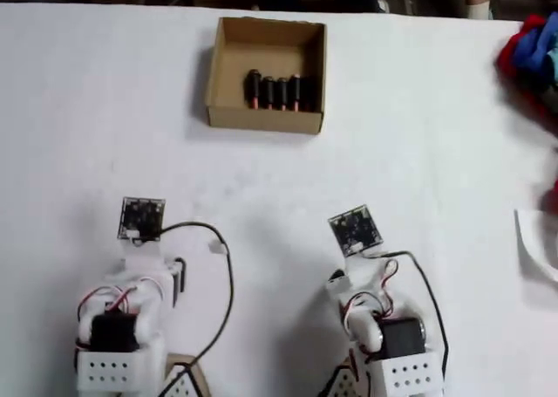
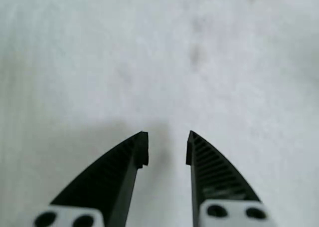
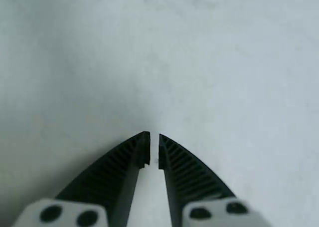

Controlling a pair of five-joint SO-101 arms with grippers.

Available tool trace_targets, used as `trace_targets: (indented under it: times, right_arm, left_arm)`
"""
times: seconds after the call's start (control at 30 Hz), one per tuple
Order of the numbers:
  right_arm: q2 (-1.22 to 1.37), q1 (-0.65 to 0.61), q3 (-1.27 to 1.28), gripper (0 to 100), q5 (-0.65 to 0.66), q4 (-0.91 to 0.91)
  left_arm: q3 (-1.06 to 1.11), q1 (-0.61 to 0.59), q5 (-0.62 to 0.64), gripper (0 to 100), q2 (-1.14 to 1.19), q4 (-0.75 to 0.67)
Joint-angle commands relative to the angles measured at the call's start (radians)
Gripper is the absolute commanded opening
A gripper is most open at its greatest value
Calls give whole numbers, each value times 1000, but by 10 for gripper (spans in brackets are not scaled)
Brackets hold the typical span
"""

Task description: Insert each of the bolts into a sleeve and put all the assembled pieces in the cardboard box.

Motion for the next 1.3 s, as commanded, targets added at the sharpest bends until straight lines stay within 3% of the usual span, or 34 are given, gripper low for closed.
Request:
trace_targets:
  times: [0.0, 1.17, 1.27]
  right_arm:
    - [-8, 16, 9, 21, -48, 1]
    - [-16, 16, 9, 21, -89, 7]
    - [-16, 16, 9, 21, -89, 7]
  left_arm:
    - [24, 2, -6, 147, 2, 2]
    - [24, 5, -6, 146, 3, 2]
    - [24, 5, -8, 73, 3, 2]
